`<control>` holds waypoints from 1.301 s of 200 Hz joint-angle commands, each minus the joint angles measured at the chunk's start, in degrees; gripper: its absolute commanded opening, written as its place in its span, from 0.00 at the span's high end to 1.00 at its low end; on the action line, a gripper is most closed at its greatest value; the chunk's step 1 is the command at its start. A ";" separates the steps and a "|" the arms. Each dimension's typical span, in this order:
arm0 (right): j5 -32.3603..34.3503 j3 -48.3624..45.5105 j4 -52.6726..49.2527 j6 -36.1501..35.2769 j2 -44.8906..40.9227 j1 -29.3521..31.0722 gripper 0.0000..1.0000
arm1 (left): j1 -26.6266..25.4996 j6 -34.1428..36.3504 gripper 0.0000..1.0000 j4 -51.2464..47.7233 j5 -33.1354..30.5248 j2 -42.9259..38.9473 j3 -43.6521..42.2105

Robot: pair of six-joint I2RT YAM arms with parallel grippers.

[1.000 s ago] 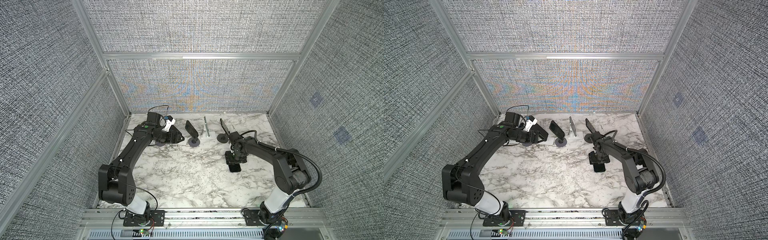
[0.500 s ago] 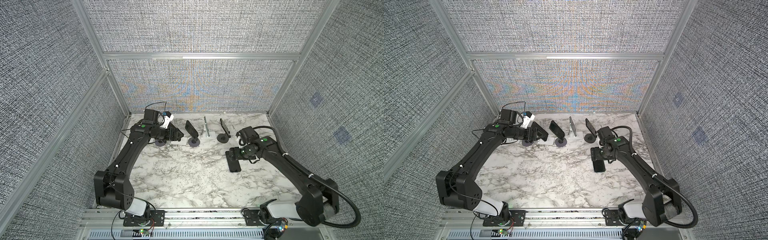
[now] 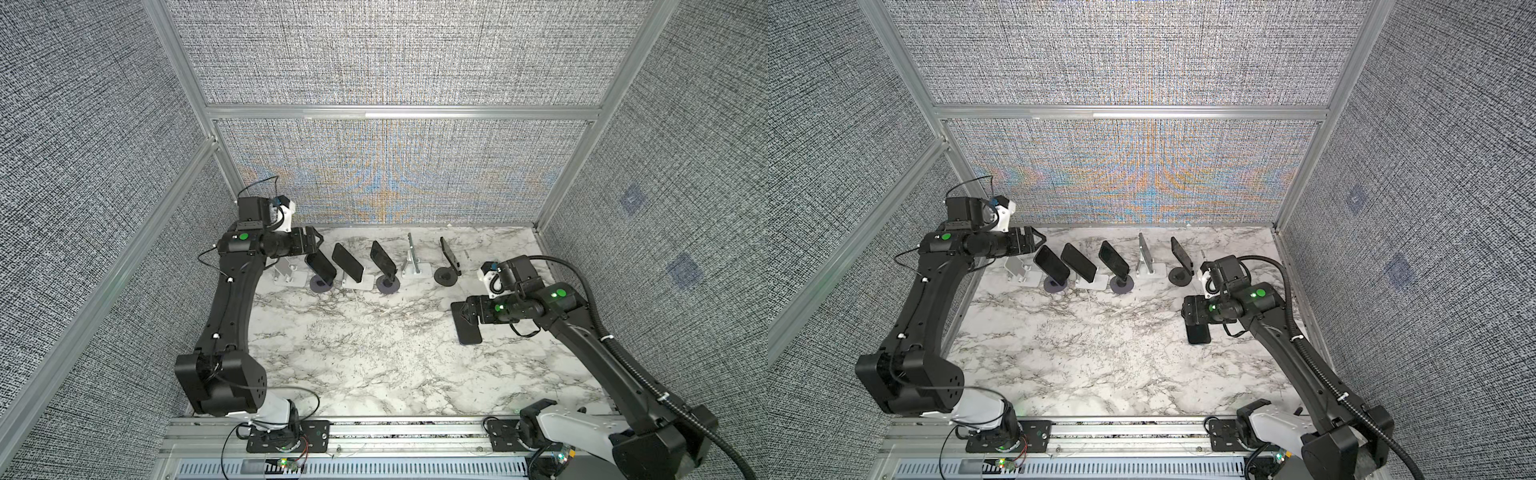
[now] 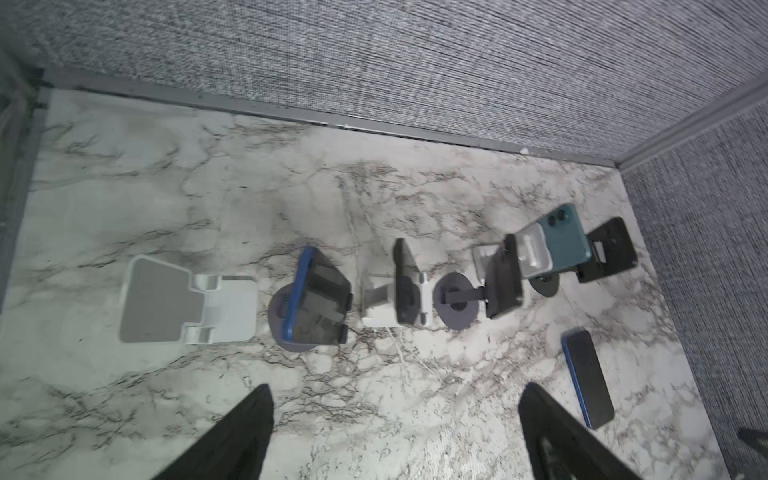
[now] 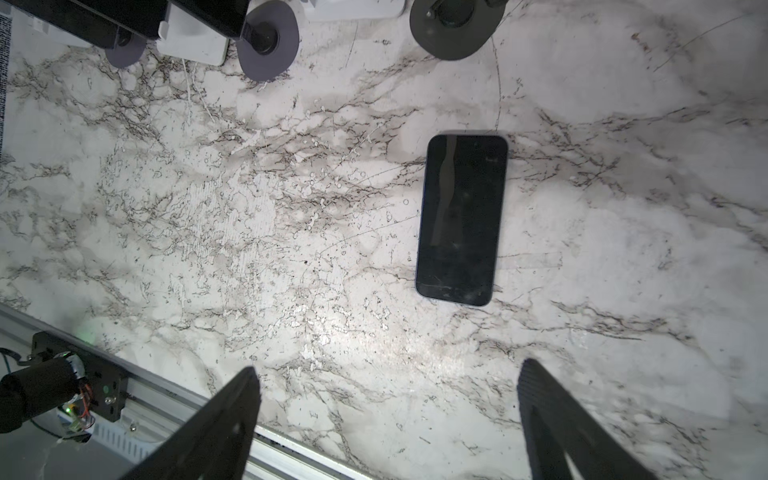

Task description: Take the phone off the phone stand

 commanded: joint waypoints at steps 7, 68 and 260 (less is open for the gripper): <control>-3.06 -1.38 3.20 1.19 -1.45 0.34 0.15 | 3.28 -1.16 0.12 1.47 2.61 4.22 0.42; 3.30 -4.38 1.09 0.67 -4.42 -0.37 0.22 | 4.61 4.44 0.27 -4.75 4.31 16.31 6.43; 2.83 -6.28 4.86 -1.61 4.16 -1.29 0.24 | 2.40 3.97 0.70 -0.78 5.16 21.26 3.62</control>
